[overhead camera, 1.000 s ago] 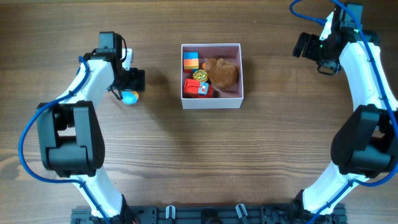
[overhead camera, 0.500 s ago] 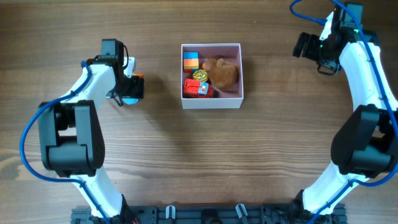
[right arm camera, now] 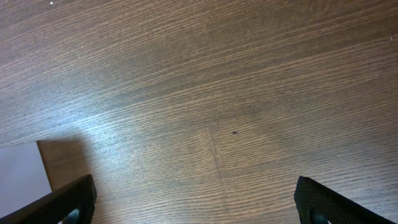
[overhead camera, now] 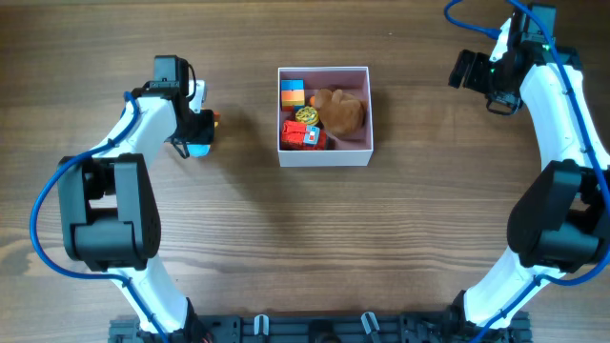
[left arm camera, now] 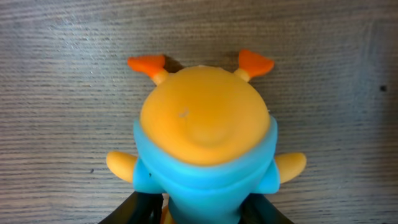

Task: Pack container
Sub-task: 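Carry the duck into the box and release it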

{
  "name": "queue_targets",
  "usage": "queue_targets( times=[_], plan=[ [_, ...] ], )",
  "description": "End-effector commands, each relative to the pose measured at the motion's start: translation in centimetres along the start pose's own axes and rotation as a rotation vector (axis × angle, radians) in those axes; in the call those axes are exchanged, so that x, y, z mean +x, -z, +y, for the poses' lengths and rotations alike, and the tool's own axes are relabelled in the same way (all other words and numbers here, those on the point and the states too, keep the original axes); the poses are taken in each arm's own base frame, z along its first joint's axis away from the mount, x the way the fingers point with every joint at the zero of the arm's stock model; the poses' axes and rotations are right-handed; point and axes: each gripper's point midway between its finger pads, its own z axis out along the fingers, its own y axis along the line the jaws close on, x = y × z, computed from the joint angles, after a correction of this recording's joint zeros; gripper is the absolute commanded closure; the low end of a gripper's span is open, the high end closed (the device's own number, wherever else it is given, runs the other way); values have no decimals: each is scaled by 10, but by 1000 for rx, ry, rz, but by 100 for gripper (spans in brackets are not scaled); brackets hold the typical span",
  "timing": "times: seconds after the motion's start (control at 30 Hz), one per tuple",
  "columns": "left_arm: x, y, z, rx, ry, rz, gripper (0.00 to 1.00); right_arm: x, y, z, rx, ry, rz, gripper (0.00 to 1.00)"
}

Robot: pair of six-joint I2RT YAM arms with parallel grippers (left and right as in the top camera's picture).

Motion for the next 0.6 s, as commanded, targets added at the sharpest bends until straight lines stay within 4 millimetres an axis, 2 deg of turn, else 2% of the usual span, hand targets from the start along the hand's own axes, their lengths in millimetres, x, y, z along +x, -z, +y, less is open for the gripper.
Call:
queue_targets(
  times=[0.0, 0.1, 0.13, 0.2, 0.23, 0.33, 0.4, 0.43, 0.5, 0.57],
  plan=[
    [-27, 25, -16, 28, 11, -90, 62, 1, -3, 3, -9, -10, 6, 0],
    [-52, 62, -43, 52, -23, -197, 61, 1, -3, 3, -9, -10, 6, 0],
    [-63, 83, -61, 71, -36, -252, 61, 1, -3, 3, -9, -10, 6, 0],
    [-72, 112, -87, 99, -89, -322, 62, 1, -3, 3, -9, -10, 6, 0],
    [-76, 137, -111, 126, -133, -380, 62, 1, -3, 3, -9, -10, 6, 0],
    [-78, 188, -162, 201, -221, -513, 61, 1, -3, 3, -9, -10, 6, 0],
    [-72, 213, -199, 263, -284, -578, 60, 1, -3, 3, -9, -10, 6, 0],
    [-65, 219, -223, 296, -329, -593, 59, 1, -3, 3, -9, -10, 6, 0],
    [-53, 216, -257, 336, -393, -586, 59, 1, -3, 3, -9, -10, 6, 0],
    [-49, 209, -274, 354, -421, -583, 59, 1, -3, 3, -9, -10, 6, 0]
  ],
)
